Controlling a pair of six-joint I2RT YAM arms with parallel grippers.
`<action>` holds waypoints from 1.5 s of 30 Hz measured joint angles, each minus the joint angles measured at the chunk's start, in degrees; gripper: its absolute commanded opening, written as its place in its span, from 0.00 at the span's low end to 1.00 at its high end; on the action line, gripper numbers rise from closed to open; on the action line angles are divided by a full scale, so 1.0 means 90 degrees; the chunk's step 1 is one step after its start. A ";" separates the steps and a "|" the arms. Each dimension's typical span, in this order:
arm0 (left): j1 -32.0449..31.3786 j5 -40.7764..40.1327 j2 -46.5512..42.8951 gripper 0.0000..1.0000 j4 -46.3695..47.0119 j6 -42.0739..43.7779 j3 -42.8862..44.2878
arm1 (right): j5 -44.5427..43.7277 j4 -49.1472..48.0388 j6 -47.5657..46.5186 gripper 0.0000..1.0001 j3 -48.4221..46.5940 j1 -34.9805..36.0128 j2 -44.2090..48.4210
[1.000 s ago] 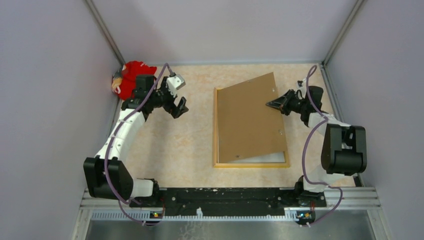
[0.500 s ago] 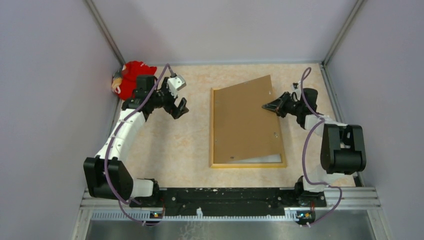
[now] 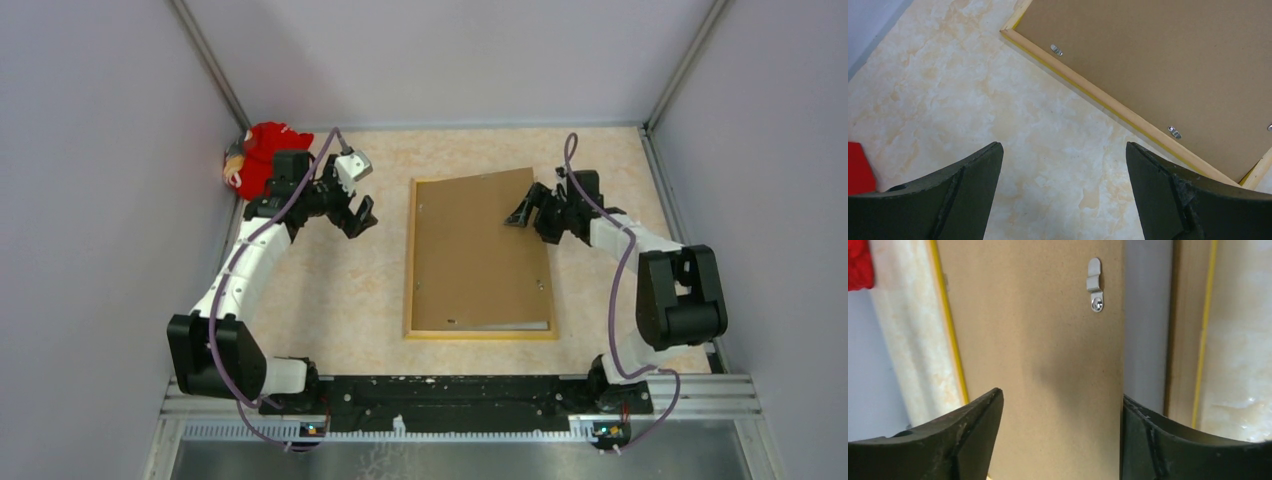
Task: Put the photo into the frame
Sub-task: Turn over the photo frame item on the photo frame.
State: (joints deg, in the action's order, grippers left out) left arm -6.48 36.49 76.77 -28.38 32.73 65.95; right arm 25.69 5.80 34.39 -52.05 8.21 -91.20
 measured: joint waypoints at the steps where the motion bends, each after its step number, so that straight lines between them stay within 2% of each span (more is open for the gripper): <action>1: 0.0000 0.0000 0.0000 0.98 0.0000 0.0000 0.0000 | -0.0177 0.0155 -0.0097 0.81 -0.0068 0.0036 0.0000; 4: 0.0000 0.0002 0.0002 0.98 -0.0017 -0.0002 0.0000 | -0.0724 0.0580 -0.0333 0.86 -0.0233 0.0170 0.0000; 10: -0.0015 -0.0010 0.0073 0.98 -0.0044 0.0000 0.0000 | -0.1911 0.1554 -0.0753 0.89 -0.0855 0.0729 -0.0146; 12: -0.0027 -0.0032 0.0104 0.98 -0.0046 0.0000 0.0000 | -0.2307 0.1865 -0.0867 0.98 -0.1086 0.0916 -0.0209; 16: -0.0036 -0.0051 0.0206 0.98 -0.0056 -0.0002 0.0000 | -0.2934 0.2280 -0.1008 0.99 -0.1360 0.1112 -0.0231; 30: -0.0036 0.0005 0.0522 0.98 -0.0187 -0.0107 0.0000 | -0.3383 0.2550 -0.1027 0.99 -0.1440 0.1171 0.0019; 33: -0.0041 0.0117 0.0651 0.92 -0.0177 -0.0175 -0.0007 | -0.3130 0.2030 -0.0775 0.99 -0.1231 0.1212 0.0668; 37: -0.0075 0.0340 0.1137 0.89 -0.0151 -0.0374 -0.0012 | -0.2050 0.0537 -0.0260 0.99 -0.0311 0.1231 0.1836; 39: -0.0134 0.0435 0.1452 0.87 -0.0126 -0.0529 -0.0022 | -0.1678 -0.0121 0.0005 0.99 0.0109 0.1392 0.1989; 41: -0.0226 0.0520 0.1746 0.83 -0.0085 -0.0699 -0.0066 | -0.1615 -0.0461 0.0209 0.95 0.0461 0.1838 0.1923; 45: -0.0415 0.0692 0.2327 0.70 0.0119 -0.1122 -0.0104 | -0.1698 -0.0648 0.0420 0.79 0.0750 0.3021 0.1622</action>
State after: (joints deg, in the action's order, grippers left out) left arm -10.22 42.72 97.71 -27.31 22.63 65.01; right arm 10.41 -0.03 38.17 -45.30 35.40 -76.60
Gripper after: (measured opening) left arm 0.778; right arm 0.885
